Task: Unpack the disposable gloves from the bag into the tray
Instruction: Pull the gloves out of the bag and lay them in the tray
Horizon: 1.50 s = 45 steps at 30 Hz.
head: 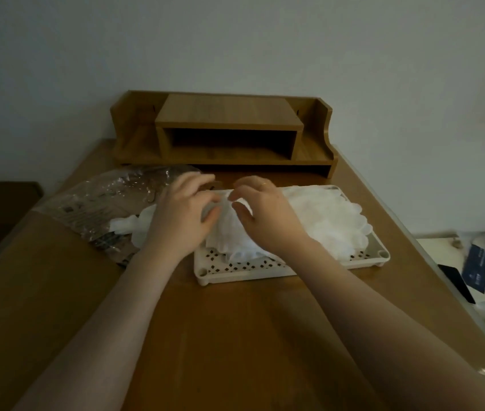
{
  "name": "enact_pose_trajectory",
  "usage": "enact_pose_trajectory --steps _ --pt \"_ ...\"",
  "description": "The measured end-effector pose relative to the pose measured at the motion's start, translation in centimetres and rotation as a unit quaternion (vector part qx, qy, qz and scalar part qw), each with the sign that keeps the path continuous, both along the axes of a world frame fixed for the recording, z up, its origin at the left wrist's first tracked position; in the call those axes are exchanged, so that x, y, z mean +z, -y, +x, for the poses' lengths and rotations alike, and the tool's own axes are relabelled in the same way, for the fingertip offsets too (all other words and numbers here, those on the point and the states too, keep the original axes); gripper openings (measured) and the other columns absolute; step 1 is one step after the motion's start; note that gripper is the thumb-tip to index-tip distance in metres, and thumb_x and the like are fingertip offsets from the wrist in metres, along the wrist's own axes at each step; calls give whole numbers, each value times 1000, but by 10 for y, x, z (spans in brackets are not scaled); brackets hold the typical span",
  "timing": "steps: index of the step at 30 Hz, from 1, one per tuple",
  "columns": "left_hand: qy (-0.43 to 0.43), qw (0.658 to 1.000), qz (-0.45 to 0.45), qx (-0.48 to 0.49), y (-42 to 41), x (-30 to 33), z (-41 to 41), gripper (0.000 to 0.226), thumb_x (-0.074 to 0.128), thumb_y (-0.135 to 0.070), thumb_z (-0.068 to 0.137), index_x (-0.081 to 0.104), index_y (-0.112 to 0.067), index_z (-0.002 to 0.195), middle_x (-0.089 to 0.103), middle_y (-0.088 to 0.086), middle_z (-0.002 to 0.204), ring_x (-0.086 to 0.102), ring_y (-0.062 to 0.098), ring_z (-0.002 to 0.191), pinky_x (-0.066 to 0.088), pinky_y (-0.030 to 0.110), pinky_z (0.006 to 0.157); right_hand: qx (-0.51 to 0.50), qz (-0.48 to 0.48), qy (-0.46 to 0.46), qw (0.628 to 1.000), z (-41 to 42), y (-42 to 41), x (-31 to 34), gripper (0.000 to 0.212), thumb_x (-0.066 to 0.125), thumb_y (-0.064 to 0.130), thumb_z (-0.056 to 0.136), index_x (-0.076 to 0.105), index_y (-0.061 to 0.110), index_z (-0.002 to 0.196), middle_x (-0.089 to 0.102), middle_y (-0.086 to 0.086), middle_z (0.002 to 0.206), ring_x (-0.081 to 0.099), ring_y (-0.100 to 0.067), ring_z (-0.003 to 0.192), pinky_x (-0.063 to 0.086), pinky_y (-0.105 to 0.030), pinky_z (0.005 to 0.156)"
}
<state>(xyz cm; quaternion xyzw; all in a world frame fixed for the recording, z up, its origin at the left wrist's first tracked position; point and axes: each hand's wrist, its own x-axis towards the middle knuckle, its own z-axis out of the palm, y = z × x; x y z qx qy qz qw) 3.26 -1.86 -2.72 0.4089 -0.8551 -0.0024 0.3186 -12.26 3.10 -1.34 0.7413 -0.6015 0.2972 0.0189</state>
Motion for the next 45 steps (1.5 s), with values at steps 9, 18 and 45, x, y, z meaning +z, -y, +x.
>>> enact_pose_trajectory --steps 9,18,45 --pt "-49 949 279 135 28 -5 33 28 44 -17 98 62 -25 119 58 3 125 54 13 88 45 27 67 9 125 28 992 76 48 -47 22 58 34 89 58 14 98 59 -6 100 52 -24 100 41 -34 86" --pt "-112 943 299 89 31 -7 45 25 51 -14 94 58 -22 116 59 1 112 57 9 79 47 24 62 -34 135 153 978 71 46 -48 14 58 17 89 65 6 88 64 -9 86 55 -19 76 45 -33 69" --pt "-117 981 149 -40 -12 26 2 68 66 -38 83 35 -21 142 31 -6 147 27 11 135 27 29 107 102 50 684 721 13 7 32 16 49 11 95 63 3 91 58 -8 77 57 -17 69 50 -27 67"
